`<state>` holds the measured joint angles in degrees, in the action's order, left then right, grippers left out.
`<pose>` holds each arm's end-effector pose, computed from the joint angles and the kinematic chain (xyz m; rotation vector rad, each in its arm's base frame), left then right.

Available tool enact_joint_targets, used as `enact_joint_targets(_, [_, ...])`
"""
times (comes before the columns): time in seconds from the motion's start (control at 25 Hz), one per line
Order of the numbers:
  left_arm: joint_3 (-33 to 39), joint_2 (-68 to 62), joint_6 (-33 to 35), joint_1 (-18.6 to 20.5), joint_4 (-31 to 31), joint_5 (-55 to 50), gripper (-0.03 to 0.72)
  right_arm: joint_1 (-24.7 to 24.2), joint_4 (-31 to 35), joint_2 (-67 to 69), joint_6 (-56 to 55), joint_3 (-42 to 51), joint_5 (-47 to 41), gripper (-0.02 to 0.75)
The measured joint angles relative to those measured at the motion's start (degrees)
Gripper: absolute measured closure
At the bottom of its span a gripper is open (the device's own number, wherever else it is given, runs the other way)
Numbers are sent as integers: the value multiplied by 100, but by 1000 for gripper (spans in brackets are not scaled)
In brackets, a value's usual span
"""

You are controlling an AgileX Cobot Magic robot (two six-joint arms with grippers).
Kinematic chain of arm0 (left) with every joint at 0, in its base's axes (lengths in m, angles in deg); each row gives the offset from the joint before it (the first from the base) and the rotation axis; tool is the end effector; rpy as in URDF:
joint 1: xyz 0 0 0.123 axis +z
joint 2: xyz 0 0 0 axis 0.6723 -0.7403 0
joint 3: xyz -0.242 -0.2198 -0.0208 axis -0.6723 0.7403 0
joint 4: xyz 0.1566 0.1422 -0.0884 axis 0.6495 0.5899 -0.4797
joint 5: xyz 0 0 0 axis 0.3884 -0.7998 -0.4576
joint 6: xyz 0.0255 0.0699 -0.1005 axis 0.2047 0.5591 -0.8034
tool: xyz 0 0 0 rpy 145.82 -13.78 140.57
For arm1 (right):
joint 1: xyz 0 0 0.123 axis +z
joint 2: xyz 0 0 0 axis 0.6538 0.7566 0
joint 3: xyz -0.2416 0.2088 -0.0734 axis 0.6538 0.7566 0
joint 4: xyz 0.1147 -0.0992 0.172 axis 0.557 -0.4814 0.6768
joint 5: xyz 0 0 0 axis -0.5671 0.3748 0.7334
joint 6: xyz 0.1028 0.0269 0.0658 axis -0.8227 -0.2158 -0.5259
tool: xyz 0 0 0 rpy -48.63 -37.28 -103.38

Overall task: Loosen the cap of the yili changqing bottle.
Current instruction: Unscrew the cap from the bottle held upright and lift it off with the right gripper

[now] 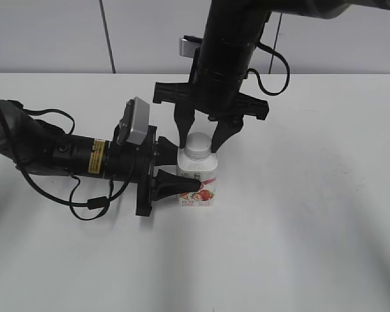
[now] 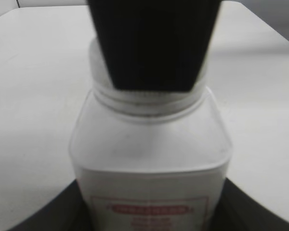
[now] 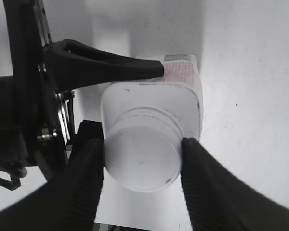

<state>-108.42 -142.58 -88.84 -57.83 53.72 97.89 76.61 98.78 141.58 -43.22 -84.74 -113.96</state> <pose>0.3589 -0.2182 0.1052 1.4832 1.4018 -0.9958 0.3460 0.2836 0.2251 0.0908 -3.0897 -0.3959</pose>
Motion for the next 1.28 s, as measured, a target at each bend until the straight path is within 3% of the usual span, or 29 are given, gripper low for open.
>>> enact_joint_targets(0.2, [0, 0, -4, 0, -2, -7, 330, 0, 0, 5, 524, 0, 0, 343])
enact_joint_targets(0.84, [0, 0, -19, 0, 4, -14, 331, 0, -90, 5, 4930, -2, 0, 346])
enact_joint_targets(1.28, [0, 0, -19, 0, -2, -16, 333, 6, -284, 5, 6319, -6, 4, 346])
